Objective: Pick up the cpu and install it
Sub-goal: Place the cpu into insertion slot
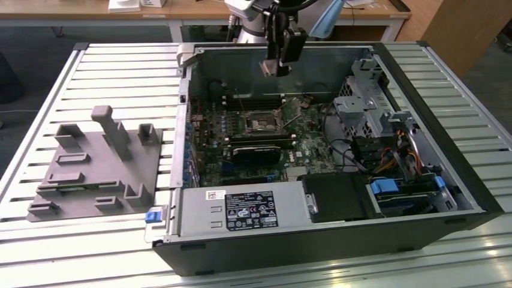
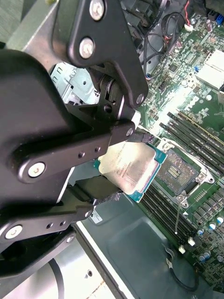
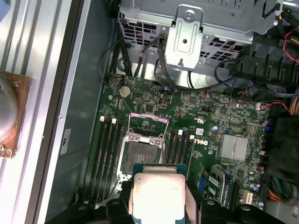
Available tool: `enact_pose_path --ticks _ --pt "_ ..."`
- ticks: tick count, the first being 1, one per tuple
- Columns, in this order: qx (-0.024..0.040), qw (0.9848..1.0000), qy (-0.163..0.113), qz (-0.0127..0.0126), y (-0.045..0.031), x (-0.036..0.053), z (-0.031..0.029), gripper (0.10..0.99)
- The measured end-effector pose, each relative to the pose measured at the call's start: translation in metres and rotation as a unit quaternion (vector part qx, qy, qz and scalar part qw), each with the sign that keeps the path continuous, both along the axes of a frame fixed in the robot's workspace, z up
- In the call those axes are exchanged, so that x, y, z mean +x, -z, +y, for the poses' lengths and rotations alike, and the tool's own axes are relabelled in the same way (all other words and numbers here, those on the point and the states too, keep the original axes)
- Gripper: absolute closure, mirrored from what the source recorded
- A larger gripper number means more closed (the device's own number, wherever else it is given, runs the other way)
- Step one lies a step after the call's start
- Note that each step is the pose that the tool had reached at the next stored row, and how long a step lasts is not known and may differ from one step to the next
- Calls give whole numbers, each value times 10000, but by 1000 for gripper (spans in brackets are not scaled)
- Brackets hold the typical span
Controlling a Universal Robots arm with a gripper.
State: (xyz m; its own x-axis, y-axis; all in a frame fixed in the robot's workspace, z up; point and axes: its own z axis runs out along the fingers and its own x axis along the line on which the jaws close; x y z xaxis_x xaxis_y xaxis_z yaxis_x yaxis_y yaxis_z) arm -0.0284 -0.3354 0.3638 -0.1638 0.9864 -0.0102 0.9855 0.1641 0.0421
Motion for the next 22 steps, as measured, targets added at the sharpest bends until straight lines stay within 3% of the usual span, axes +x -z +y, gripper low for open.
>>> enact_pose_path --ticks 11,14,22 --pt "-1 10000 0 0 62 0 0 553" --pt "-33 10000 12 0 84 0 0 553" --pt "-47 9994 334 1 210 -2 0 553"
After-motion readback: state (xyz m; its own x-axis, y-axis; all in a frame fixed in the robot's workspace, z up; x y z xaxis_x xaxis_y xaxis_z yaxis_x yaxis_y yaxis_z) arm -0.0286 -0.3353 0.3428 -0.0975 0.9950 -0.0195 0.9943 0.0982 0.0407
